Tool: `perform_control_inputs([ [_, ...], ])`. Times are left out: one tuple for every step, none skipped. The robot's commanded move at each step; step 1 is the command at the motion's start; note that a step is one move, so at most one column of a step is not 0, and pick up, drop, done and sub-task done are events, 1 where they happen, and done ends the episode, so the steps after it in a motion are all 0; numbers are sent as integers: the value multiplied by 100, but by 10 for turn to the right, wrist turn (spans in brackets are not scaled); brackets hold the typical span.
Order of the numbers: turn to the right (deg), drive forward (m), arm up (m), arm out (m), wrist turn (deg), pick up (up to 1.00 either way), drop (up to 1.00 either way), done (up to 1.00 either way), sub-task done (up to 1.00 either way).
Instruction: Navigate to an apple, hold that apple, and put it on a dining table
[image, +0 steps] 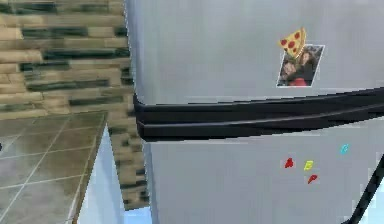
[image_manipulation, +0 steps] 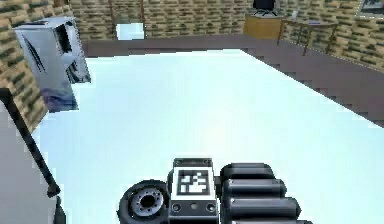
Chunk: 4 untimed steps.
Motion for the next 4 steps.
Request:
perform_control_inputs([
  [450, 0, 0, 0, 0, 0, 0, 0, 0],
  [270, 0, 0, 0, 0, 0, 0, 0, 0],
  [0, 100, 0, 0, 0, 0, 0, 0, 0],
  [30, 0, 0, 0, 0, 0, 0, 0, 0],
])
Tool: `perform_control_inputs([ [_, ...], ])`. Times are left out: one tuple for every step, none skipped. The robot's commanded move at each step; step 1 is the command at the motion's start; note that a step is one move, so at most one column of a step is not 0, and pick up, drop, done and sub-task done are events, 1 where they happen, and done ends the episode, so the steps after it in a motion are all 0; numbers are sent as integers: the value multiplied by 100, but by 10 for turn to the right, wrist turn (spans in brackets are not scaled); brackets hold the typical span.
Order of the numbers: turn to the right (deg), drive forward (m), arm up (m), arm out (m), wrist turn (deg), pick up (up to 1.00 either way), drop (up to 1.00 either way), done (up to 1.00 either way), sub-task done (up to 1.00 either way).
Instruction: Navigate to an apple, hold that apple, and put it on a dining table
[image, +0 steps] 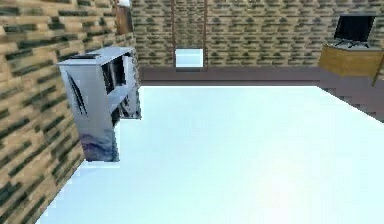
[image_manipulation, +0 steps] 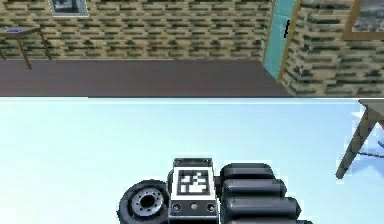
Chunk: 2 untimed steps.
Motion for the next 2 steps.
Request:
perform_control_inputs([
  [0, 100, 0, 0, 0, 0, 0, 0, 0],
  [0, 100, 0, 0, 0, 0, 0, 0, 0],
])
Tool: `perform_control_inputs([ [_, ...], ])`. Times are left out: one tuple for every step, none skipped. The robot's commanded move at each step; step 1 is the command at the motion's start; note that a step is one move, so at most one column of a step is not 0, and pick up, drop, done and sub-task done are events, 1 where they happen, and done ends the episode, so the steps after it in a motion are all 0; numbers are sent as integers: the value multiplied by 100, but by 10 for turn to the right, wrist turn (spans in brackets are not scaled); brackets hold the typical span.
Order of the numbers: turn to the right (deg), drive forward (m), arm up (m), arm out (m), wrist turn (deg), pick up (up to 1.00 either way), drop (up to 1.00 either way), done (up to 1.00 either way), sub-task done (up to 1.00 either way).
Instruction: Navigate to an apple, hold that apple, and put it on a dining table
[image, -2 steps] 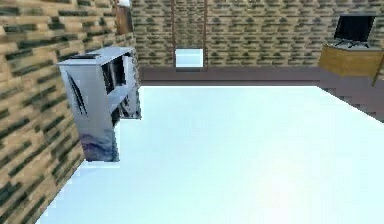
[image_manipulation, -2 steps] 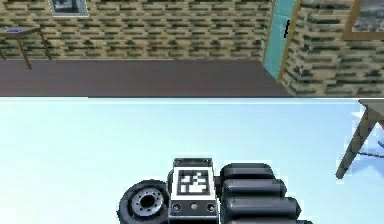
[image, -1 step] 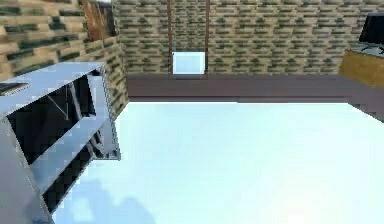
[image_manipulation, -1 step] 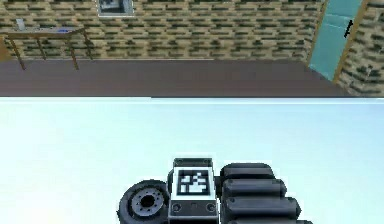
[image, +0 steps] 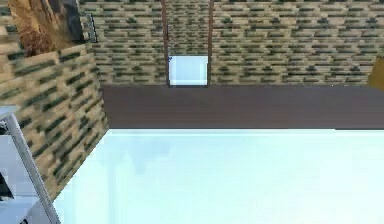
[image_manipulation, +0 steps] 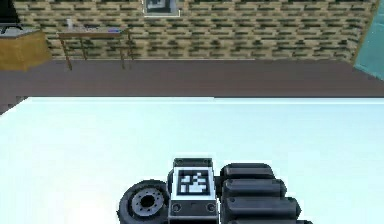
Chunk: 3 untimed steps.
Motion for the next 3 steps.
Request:
perform_control_inputs([
  [0, 100, 0, 0, 0, 0, 0, 0, 0],
  [0, 100, 0, 0, 0, 0, 0, 0, 0],
  [0, 100, 0, 0, 0, 0, 0, 0, 0],
])
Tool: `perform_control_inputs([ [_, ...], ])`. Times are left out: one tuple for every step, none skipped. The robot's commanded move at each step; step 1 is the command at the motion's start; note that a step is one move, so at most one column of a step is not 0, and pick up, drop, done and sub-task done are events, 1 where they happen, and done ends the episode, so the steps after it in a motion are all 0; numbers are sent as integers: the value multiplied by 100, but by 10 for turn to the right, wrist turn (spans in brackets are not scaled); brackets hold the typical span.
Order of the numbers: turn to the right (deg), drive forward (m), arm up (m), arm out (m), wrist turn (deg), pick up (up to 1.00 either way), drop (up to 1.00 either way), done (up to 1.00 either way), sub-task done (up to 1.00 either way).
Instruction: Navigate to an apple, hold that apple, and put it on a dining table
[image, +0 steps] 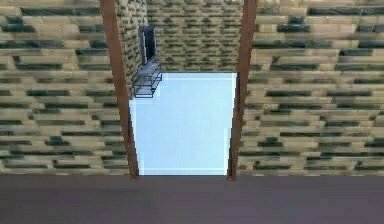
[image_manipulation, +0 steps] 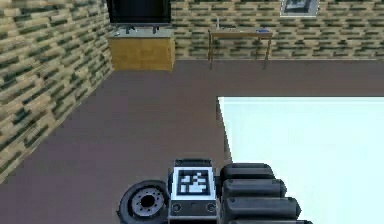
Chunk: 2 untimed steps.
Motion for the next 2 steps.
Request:
perform_control_inputs([
  [0, 100, 0, 0, 0, 0, 0, 0, 0],
  [-90, 0, 0, 0, 0, 0, 0, 0, 0],
])
